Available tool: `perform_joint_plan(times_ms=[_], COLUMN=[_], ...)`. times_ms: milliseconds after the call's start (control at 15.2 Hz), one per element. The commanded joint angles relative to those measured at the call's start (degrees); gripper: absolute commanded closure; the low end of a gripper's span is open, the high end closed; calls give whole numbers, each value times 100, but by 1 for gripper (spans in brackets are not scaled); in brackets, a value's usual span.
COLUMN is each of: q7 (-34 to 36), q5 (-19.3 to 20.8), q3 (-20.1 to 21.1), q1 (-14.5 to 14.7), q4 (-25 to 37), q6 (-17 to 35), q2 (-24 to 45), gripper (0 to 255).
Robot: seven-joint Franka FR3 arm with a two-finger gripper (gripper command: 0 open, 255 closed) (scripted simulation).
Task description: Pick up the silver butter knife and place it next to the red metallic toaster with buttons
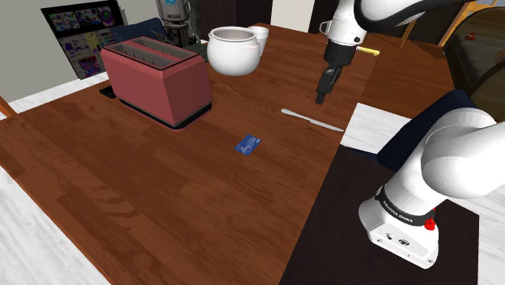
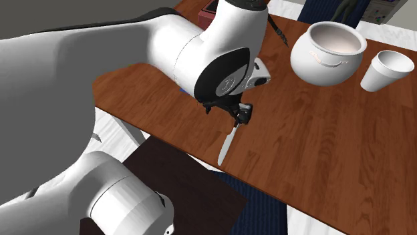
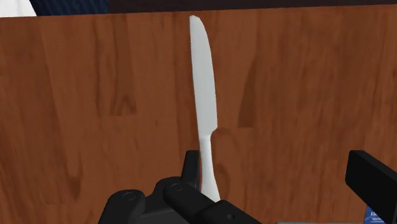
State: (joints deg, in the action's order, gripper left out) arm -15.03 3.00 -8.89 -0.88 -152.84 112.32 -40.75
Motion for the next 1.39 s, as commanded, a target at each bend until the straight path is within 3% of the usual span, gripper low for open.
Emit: perform_joint_plan(times_ms=[0, 264, 726, 1320], q7=[-227, -614, -634, -636], q5=[132, 351, 358, 357], q3=[-134, -376, -446, -452], q1=[-27, -62, -42, -40], q4=[-138, -367, -668, -689], q6=[440, 1332, 2032, 2090], q2=[297, 962, 1363, 1400], gripper=[0, 0, 0, 0])
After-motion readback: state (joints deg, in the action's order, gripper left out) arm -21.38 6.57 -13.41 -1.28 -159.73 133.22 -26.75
